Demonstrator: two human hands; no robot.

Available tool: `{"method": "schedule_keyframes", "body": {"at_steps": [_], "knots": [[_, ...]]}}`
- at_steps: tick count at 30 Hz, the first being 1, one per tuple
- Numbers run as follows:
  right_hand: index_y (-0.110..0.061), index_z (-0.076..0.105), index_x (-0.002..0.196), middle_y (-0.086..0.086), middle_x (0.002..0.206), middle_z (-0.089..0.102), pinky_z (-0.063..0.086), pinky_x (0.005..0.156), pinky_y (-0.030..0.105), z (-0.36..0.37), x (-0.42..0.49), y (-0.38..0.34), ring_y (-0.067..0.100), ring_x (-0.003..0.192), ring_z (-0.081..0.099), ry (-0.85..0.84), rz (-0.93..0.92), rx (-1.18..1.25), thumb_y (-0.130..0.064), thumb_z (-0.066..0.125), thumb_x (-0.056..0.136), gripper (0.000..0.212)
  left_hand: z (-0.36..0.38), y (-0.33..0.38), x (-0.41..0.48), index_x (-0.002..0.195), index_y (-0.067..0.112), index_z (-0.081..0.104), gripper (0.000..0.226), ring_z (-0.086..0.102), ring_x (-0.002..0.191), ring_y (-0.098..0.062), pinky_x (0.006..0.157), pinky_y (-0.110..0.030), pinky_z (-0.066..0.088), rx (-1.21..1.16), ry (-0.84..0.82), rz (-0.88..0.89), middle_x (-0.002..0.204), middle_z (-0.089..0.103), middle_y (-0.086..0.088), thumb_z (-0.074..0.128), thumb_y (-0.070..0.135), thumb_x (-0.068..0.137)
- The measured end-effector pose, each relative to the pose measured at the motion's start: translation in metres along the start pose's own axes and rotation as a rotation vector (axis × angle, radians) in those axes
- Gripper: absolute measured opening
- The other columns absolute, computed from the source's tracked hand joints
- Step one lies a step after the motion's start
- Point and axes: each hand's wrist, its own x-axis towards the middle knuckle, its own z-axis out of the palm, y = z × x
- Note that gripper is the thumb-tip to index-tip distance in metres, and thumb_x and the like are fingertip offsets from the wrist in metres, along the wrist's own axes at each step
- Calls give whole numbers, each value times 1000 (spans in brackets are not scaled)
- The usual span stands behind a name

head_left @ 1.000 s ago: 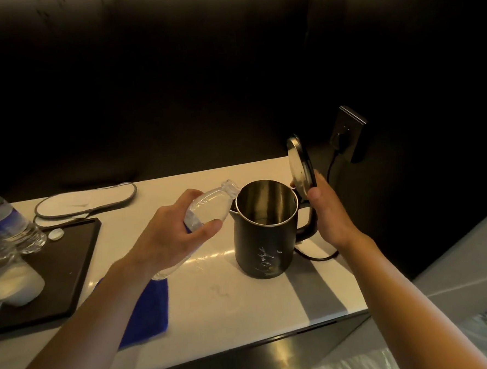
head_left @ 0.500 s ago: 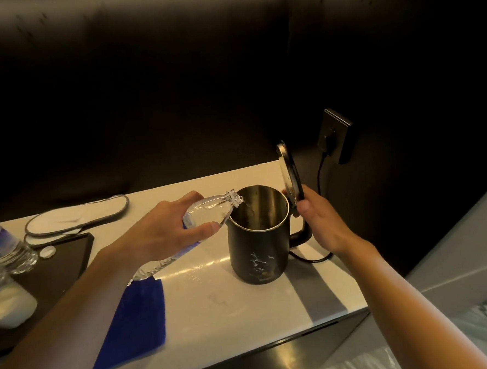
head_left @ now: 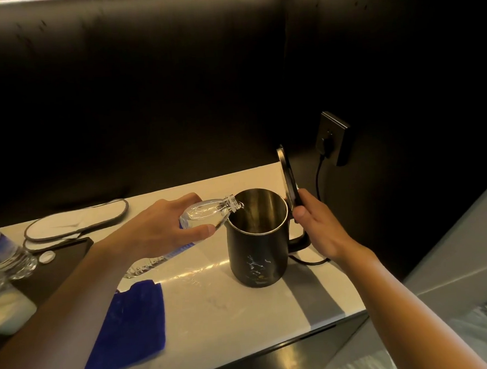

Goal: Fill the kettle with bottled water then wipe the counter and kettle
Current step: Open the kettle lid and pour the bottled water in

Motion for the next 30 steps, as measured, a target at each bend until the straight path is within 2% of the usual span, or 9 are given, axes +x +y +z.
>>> {"method": "schedule_keyframes", "body": {"at_steps": [3,10,15,18,20,22,24,28,30], "knots": [[-27,54,100,2,98,63,50,78,37,1,-1,-2,15,84,59,8,11,6,-83,41,75,63,-4,4,-2,143,37,35,84,53,100,-15,77,-26,50,11,-5,8,145,53,-3,46,75,68],[-17,55,104,5,96,62,50,77,41,3,-2,-1,21,85,57,18,30,-1,-69,43,79,60,-10,3,-1,141,35,38,69,52,102,-14,81,-26,49,37,-5,40,144,53,-2,55,64,81],[-17,55,105,4,94,61,48,75,39,4,-3,1,20,83,56,31,36,-9,-69,42,80,59,-15,2,0,141,37,37,78,59,106,-19,85,-31,54,80,-32,42,142,55,0,52,75,75],[-19,55,103,2,92,60,47,72,34,4,-4,1,17,81,55,35,38,-4,-70,43,79,58,-17,3,1,140,35,39,78,62,96,-19,77,-26,54,89,-30,58,131,61,0,51,75,75],[-19,55,102,1,91,60,47,71,32,4,-4,1,16,79,54,37,25,1,-80,43,77,67,-20,4,1,140,34,40,73,60,84,-16,71,-21,51,94,-23,69,119,62,4,52,72,78],[-19,55,103,1,91,60,47,71,33,4,-4,2,17,79,55,42,20,-8,-91,39,71,81,-23,6,1,140,34,40,80,61,80,-15,71,-22,53,108,-35,75,107,59,11,47,79,74],[-19,56,104,1,92,61,48,72,34,4,-3,2,18,80,56,44,21,-16,-92,38,70,82,-27,6,1,139,35,39,90,64,77,-14,69,-22,54,132,-55,83,98,59,15,41,88,67],[-19,55,103,3,92,61,49,74,40,5,-4,2,20,82,56,48,27,-20,-76,43,79,64,-31,7,2,142,34,37,83,67,81,-17,75,-29,60,168,-91,82,103,63,6,48,79,73],[-20,55,104,3,94,62,50,76,40,4,-5,2,20,84,57,48,32,-24,-80,43,78,67,-34,11,2,143,34,36,82,67,82,-17,77,-31,60,191,-109,77,103,64,4,49,75,74]]}}
